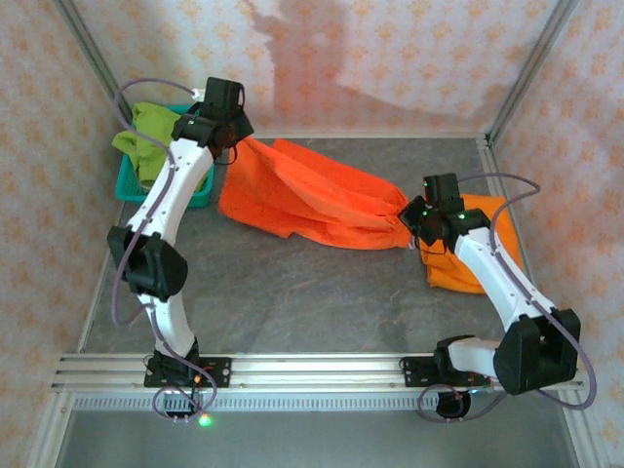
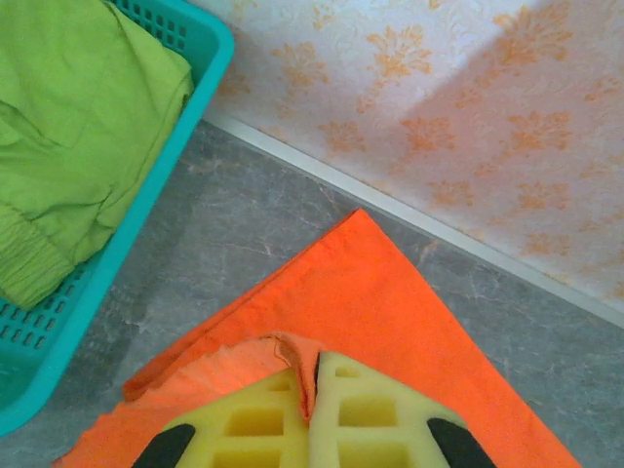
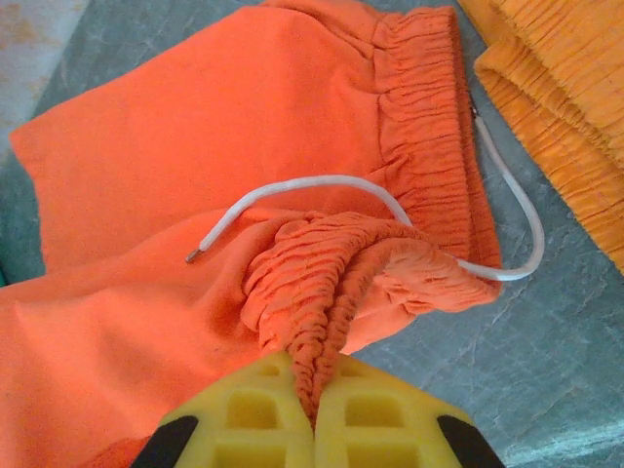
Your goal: Fold and stack the shorts
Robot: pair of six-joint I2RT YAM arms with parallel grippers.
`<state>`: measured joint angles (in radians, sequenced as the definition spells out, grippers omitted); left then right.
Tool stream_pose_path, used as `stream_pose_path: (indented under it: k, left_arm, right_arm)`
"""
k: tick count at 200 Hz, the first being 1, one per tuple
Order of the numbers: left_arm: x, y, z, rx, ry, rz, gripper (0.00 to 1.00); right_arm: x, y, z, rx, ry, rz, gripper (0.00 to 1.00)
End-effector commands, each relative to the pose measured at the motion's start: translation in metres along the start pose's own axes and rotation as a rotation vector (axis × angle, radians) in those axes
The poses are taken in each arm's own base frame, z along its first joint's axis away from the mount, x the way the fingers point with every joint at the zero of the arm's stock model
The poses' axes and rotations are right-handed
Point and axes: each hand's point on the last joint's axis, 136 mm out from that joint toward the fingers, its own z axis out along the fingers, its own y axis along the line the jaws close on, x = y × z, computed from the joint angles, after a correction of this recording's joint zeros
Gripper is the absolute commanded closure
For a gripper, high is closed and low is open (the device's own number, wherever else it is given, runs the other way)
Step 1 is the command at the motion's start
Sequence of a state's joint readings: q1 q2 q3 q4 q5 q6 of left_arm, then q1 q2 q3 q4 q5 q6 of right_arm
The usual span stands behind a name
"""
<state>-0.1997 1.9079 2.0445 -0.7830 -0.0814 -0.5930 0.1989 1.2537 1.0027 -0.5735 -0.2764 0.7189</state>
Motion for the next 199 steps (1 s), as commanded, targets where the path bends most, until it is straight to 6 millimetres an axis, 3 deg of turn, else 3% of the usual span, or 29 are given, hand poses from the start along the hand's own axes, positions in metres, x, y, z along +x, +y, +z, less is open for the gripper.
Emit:
stream_pose_path:
  k: [1,77,113,122,137,146,155,163,168,189,199]
  left_arm:
    - [-0.003,0.000,0.013,-0.024,0.023,0.011,1.00]
    - [0.007,-0.018,0.079,-0.033,0.069,-0.026,1.00]
    - [-0.002,-0.031,0.106,-0.005,0.018,-0.068,1.00]
    - [-0.004,-0.034,0.113,0.007,0.002,-0.081,1.00]
    - [-0.006,-0.040,0.127,0.024,-0.018,-0.097,1.00]
    - [-0.009,-0.043,0.135,0.040,-0.033,-0.108,0.82]
    - [-0.014,-0.046,0.140,0.061,-0.050,-0.125,0.60]
    - [-0.021,-0.050,0.140,0.087,-0.063,-0.148,0.35]
    - [-0.027,-0.051,0.137,0.104,-0.069,-0.164,0.25]
    - [-0.051,-0.062,0.104,0.175,-0.095,-0.181,0.02]
    - [-0.059,-0.066,0.081,0.196,-0.100,-0.163,0.00]
  right_arm:
    - [-0.024,0.011,0.000,-0.017,-0.071,0.013,1.00]
    - [-0.042,0.010,0.035,0.024,-0.050,0.065,1.00]
    - [-0.061,-0.001,0.055,0.039,-0.056,0.155,0.98]
    - [-0.067,-0.004,0.062,0.037,-0.052,0.189,0.96]
    - [-0.080,-0.008,0.075,0.034,-0.040,0.242,0.80]
    - [-0.087,-0.010,0.082,0.030,-0.025,0.274,0.68]
    - [-0.094,-0.009,0.088,0.013,0.000,0.310,0.55]
    - [-0.101,-0.007,0.091,-0.012,0.018,0.347,0.44]
    - [-0.105,-0.004,0.091,-0.038,0.026,0.371,0.37]
    - [-0.122,0.019,0.071,-0.165,0.001,0.402,0.19]
    - [-0.125,0.029,0.055,-0.199,-0.030,0.374,0.16]
